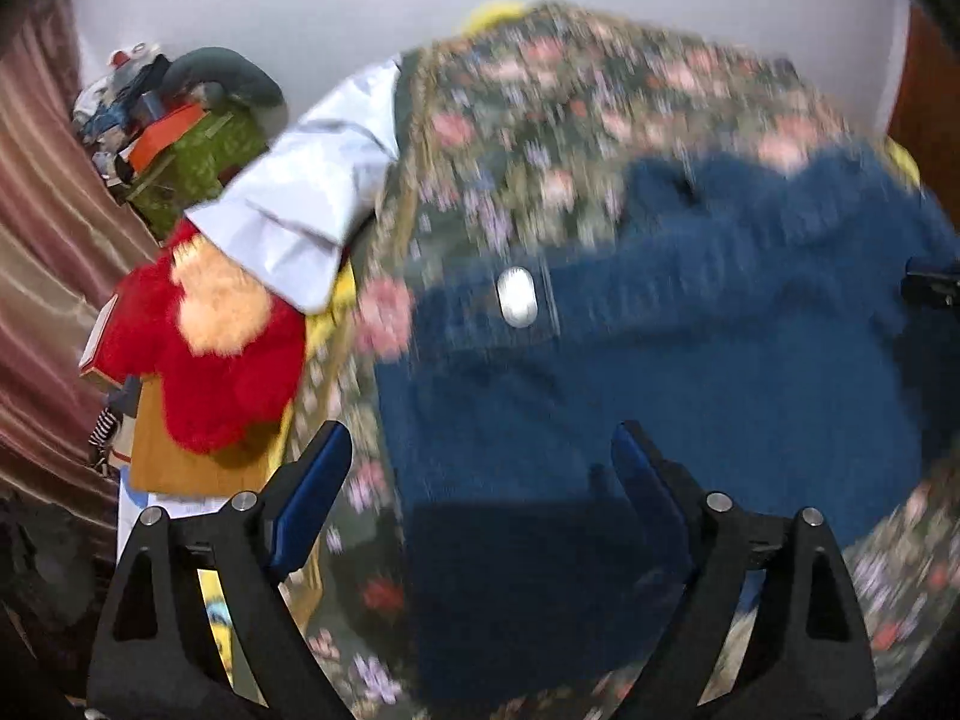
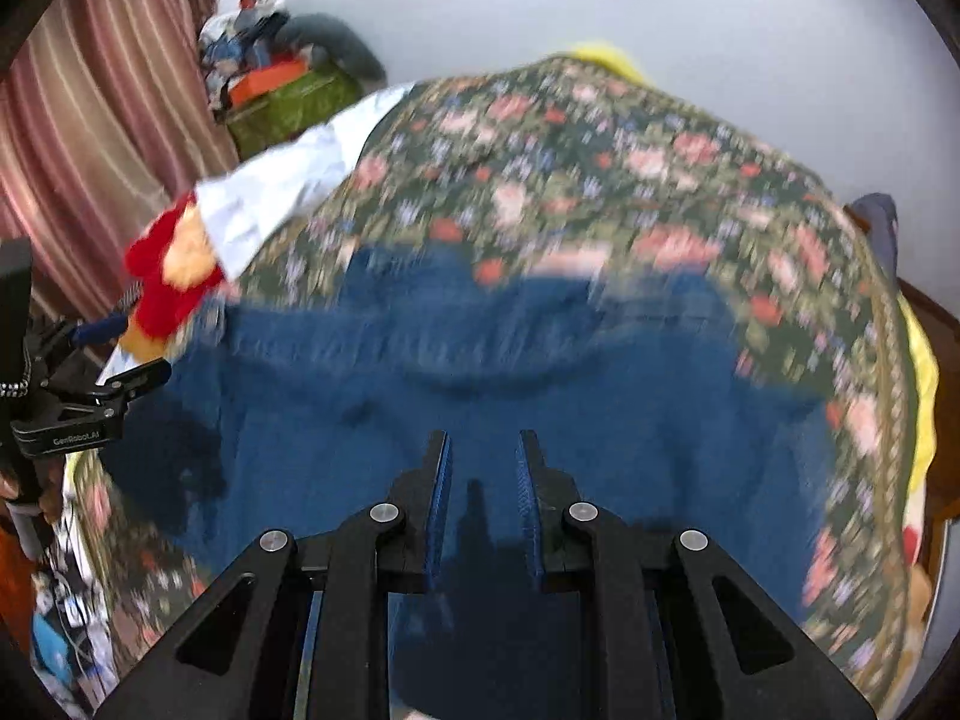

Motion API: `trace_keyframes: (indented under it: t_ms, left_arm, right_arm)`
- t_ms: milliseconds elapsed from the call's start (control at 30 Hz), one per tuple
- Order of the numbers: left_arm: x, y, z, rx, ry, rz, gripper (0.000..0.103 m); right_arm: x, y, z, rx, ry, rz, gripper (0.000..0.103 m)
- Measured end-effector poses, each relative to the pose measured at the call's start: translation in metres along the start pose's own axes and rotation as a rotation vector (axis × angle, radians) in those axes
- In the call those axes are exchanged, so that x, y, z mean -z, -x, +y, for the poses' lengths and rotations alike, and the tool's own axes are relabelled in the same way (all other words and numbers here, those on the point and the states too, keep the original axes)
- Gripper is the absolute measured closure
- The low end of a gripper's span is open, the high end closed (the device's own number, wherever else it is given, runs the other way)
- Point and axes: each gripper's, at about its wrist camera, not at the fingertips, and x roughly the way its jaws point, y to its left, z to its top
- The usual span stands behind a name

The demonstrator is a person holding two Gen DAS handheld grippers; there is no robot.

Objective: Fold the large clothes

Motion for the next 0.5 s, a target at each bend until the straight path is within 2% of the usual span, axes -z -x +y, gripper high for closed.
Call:
trace_keyframes:
  t_ms: [100, 133, 200, 300, 367, 500]
  left_arm:
    - [0.022, -0.024, -0.005, -0.063, -0.032, 0.081, 0.012]
    - [0.031, -0.032, -0.003, -0.054, -0.015, 0.099, 0.009]
    - [0.042, -0.034, 0.007, -0.007, 0.052, 0.085, 0.005]
    - [0.054, -0.034, 0.029, 0.066, 0.163, 0.076, 0.000]
    - [0.060, -0.031, 0.035, 0.095, 0.166, 0.065, 0.000]
    - [0.065, -0.022, 0.039, 0.087, 0.161, 0.064, 0.000]
  right_arm:
    - [0.031, -0.028, 0.008, 0.041, 0.060, 0.123, 0.086]
    - [0.043, -0.038, 0.011, 0.080, 0.105, 0.158, 0.086]
    - [0.054, -0.036, 0.015, 0.102, 0.166, 0.121, 0.086]
    - [0.062, -0.025, 0.009, 0.125, 0.140, 0.116, 0.086]
    - [0.063, -0.018, 0.003, 0.129, 0.126, 0.118, 0.086]
    - [0.068, 0.000, -0.011, 0.128, 0.115, 0.120, 0.087]
